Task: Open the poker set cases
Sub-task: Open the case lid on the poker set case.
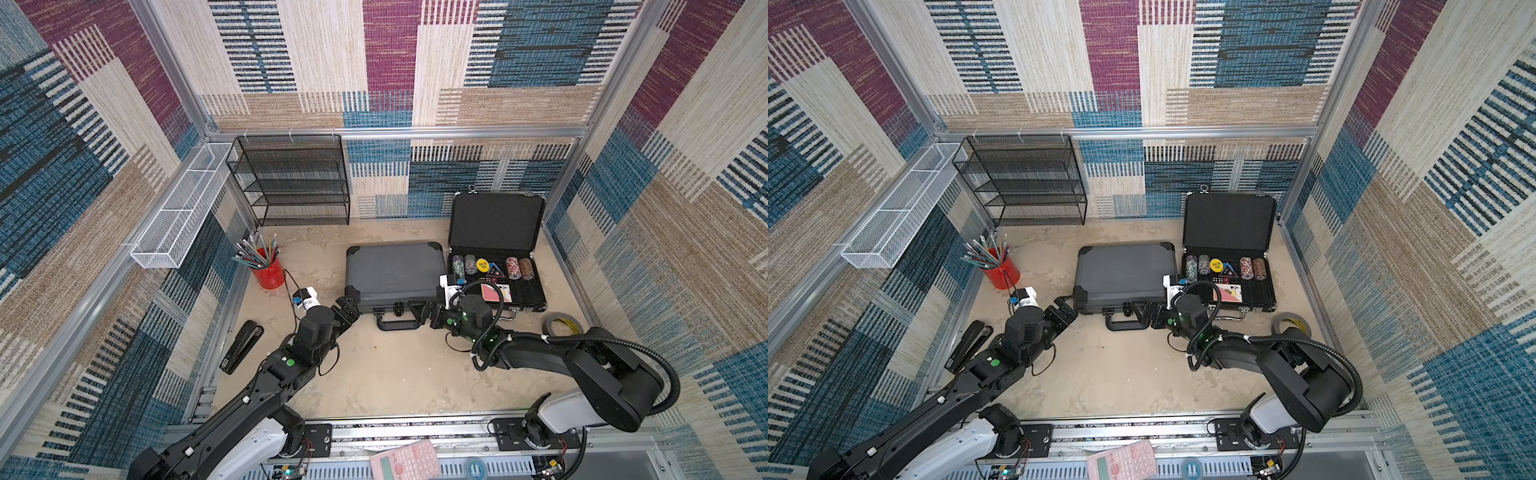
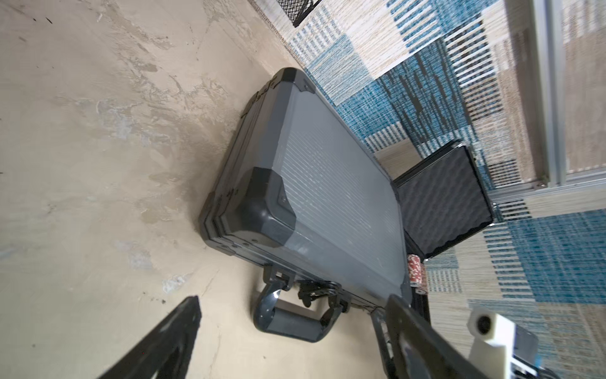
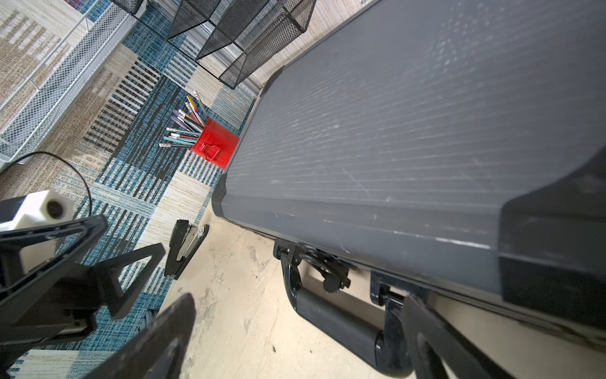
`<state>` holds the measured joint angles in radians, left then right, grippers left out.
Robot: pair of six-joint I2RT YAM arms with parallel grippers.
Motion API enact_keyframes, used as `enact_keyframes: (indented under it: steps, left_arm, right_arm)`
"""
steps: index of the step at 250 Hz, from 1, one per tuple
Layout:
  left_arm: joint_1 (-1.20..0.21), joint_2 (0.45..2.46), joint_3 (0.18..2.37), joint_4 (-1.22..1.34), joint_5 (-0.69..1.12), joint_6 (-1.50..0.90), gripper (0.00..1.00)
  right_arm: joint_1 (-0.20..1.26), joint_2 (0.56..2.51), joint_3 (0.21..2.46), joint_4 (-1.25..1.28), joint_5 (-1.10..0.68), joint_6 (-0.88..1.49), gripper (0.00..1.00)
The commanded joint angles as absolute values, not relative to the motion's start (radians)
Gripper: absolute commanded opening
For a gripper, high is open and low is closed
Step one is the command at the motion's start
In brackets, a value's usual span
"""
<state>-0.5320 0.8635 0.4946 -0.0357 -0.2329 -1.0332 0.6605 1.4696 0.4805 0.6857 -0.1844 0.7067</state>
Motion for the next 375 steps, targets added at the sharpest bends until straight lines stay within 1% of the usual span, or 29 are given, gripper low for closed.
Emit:
enact_keyframes:
  steps: [1,32,62,120,199,277,375]
  left_arm:
    - [-0.473,0.903,0.525,-0.029,-0.087,-0.905,0.9]
    - [-0.426,0.943,0.575,-0.046,-0.004,-0.816,0.9]
    - [-0.406,0.975,0.614,-0.06,0.036,-0.738,0.9]
    - [-0.35,1.081,0.635,-0.001,0.151,-0.709,0.9]
    - [-0.321,1.182,0.67,0.002,0.186,-0.654,0.87]
    - [-0.31,1.234,0.69,-0.069,0.146,-0.601,0.84]
    - [-0.297,1.316,0.698,-0.07,0.148,-0.584,0.83]
  right_arm:
    - [0.666,1.479,0.498,0.726,-0.195,0.693,1.0]
    - [0.67,1.487,0.514,0.713,-0.19,0.674,0.99]
    - [0.675,1.505,0.524,0.718,-0.197,0.66,1.0]
    - [0.684,1.533,0.538,0.736,-0.204,0.642,1.0]
    - [0.717,1.589,0.571,0.742,-0.216,0.634,1.0]
    - [0.734,1.621,0.581,0.75,-0.216,0.649,1.0]
    - [0.746,1.642,0.585,0.764,-0.22,0.652,1.0]
